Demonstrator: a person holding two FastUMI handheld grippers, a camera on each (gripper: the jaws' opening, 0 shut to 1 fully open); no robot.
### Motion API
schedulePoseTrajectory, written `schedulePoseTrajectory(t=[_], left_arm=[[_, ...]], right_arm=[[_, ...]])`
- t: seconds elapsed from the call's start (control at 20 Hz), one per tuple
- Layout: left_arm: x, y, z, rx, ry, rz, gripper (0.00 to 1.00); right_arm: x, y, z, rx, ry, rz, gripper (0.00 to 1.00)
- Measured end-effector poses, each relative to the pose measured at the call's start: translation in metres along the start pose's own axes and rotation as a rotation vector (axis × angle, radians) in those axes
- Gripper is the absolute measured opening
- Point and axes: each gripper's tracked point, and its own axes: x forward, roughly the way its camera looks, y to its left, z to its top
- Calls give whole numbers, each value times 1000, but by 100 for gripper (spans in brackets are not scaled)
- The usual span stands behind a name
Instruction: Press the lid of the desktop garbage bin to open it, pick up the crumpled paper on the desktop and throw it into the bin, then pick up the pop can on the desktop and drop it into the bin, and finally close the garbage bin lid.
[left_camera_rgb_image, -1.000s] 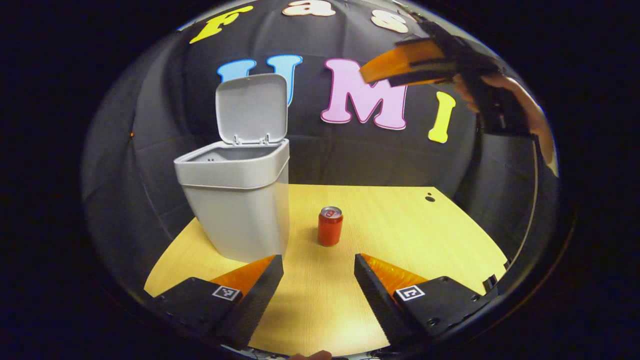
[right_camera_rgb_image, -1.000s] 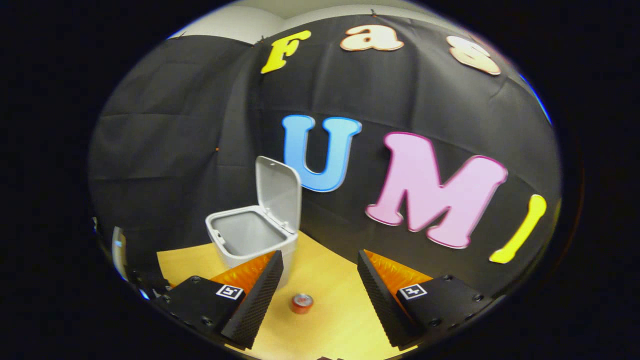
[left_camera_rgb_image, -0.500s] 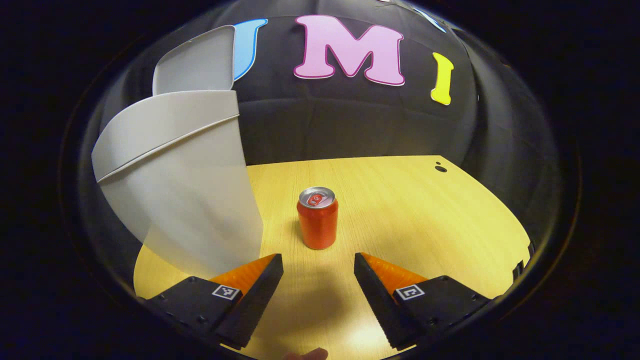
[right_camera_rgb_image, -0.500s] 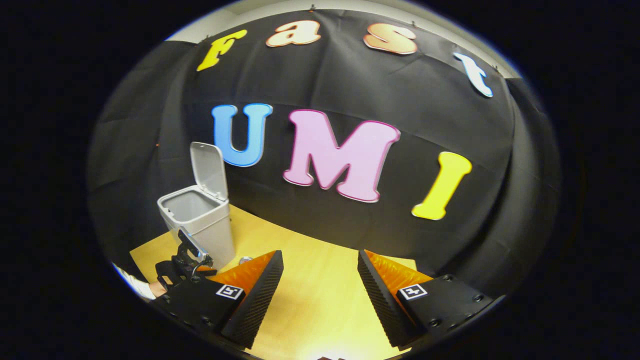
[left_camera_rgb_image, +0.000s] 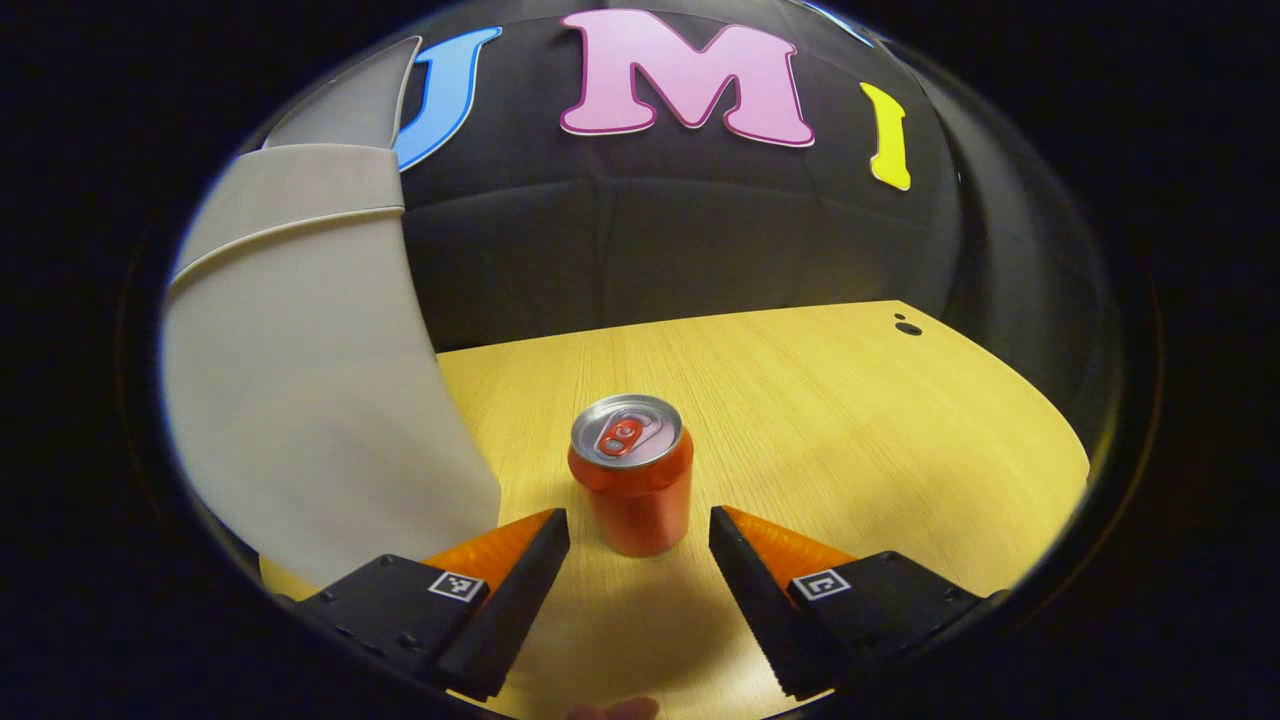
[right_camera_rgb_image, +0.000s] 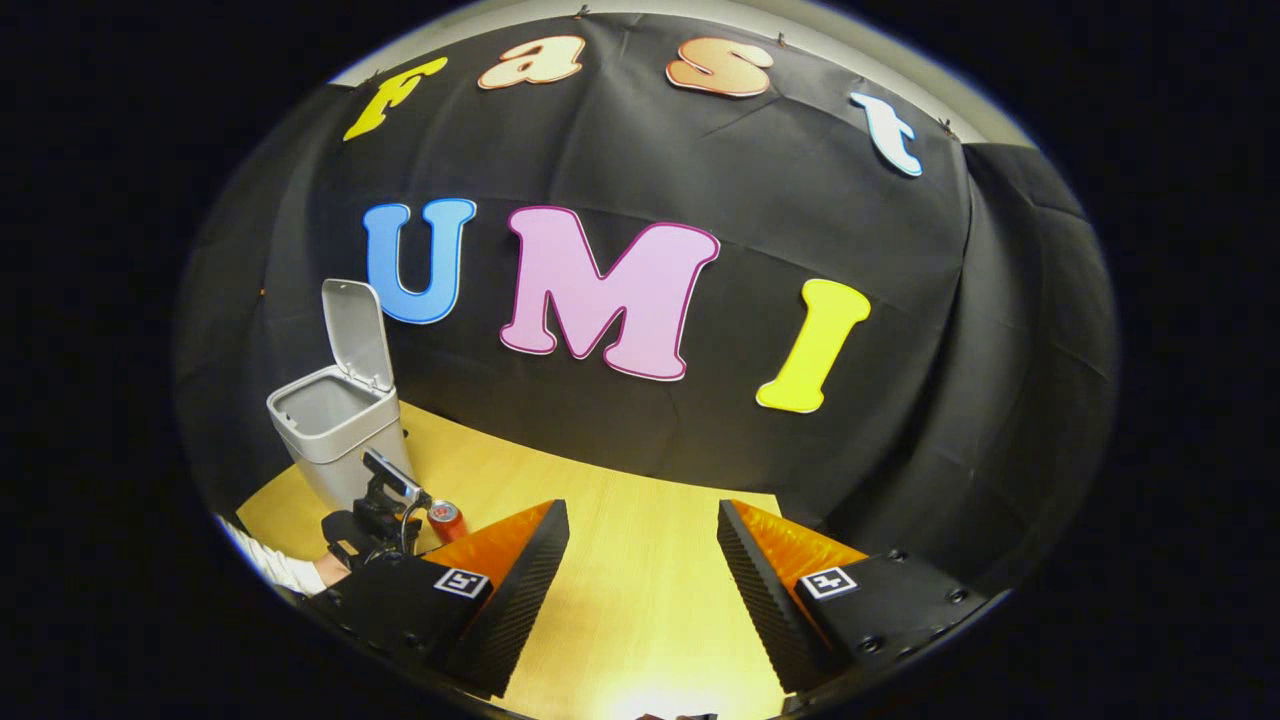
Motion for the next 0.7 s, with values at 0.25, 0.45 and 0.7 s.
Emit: schedulePoseTrajectory(t=[0.25,0.45,0.7], left_arm=[[30,4,12,-18,-20,14,96],[47,4,10,-31,7,21,96],[10,4,46,-36,-77,14,87]], right_arm=[[0,7,-3,-61,-3,27,96],[1,-2,-16,-58,16,18,96],[-6,-23,-29,12,25,-16,96]])
